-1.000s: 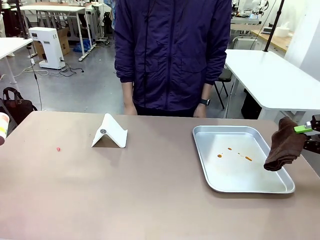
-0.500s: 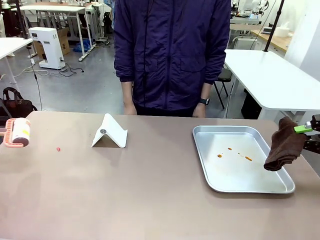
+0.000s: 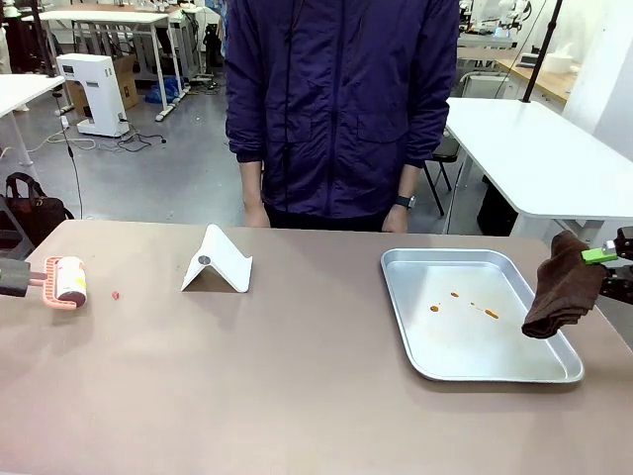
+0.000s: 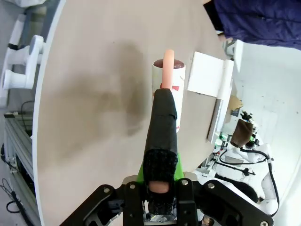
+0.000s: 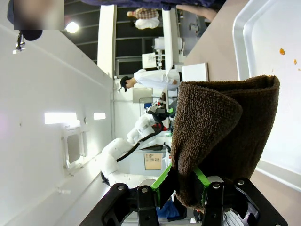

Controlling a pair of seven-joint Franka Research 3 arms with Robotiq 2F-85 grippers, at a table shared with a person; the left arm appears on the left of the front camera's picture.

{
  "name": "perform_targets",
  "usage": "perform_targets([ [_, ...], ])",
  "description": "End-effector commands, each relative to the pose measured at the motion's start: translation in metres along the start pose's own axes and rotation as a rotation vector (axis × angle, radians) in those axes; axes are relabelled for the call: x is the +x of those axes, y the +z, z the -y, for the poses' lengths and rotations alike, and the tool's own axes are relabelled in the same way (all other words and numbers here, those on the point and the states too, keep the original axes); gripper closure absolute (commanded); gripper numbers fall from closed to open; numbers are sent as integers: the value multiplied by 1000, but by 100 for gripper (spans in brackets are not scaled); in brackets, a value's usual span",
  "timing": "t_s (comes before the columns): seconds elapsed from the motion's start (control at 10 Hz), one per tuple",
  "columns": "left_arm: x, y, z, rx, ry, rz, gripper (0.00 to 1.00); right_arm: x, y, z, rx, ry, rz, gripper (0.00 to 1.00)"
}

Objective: Clean the surface of the table.
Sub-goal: If a person points to the right, clean the right side of the table with your right hand, and if they point to the left, clean the left side with your left hand.

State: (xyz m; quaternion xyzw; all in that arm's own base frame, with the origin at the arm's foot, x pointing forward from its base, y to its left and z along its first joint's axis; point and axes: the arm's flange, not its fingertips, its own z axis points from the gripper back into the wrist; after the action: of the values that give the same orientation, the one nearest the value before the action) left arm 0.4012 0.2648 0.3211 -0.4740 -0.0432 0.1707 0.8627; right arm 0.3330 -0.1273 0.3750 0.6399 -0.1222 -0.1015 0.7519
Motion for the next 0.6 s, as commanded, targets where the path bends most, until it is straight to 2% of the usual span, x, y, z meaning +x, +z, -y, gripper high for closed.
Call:
perform_targets([
  [0.0, 1, -9, 2, 26, 37, 5, 78, 0, 1, -7, -9, -18, 8, 97],
  [0.5, 15, -39, -2, 103, 69, -62, 78, 0, 1, -7, -9, -18, 8, 97],
])
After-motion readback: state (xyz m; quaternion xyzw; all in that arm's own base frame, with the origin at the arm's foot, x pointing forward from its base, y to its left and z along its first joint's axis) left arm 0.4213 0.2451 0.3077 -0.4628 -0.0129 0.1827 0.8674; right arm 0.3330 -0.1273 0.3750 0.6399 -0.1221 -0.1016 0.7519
